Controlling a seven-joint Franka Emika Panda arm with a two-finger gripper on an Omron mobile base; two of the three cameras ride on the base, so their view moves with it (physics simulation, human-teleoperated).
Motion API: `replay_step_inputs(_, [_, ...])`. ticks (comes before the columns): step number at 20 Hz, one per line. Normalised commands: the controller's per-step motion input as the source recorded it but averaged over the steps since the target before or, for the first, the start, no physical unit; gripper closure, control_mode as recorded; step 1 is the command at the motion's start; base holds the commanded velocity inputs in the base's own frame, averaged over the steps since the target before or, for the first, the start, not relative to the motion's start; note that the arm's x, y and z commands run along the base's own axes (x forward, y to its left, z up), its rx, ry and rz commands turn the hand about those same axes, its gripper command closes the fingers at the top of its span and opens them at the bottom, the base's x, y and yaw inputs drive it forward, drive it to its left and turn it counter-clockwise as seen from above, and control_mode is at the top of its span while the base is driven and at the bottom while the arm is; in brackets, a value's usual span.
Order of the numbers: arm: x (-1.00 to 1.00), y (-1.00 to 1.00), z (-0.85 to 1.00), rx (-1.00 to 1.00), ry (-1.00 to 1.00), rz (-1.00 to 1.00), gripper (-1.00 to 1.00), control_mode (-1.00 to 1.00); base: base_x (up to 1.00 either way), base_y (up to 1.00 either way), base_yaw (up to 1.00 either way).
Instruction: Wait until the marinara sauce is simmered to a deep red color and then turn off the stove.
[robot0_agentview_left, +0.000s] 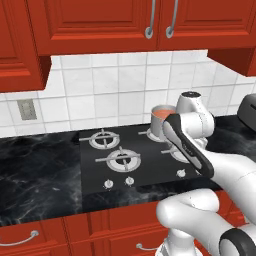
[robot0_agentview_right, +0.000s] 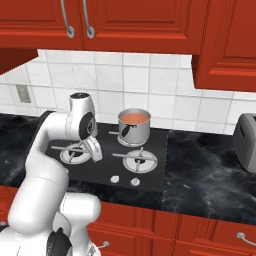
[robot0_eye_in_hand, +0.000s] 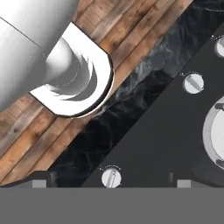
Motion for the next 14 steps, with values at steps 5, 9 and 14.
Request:
replay_step_inputs(5, [0.13,-0.18,-0.42,0.00,0.10,0.00,-1.00,-1.00,0.00,0.00,0.00])
replay_step_inputs(9, [0.13,-0.37,-0.37,0.00,0.07,0.00,-1.00,-1.00,0.00,0.00,0.00])
replay_step_inputs(14, [0.16,-0.37,-0.42,0.00,0.08,0.00,-1.00,-1.00,0.00,0.00,0.00])
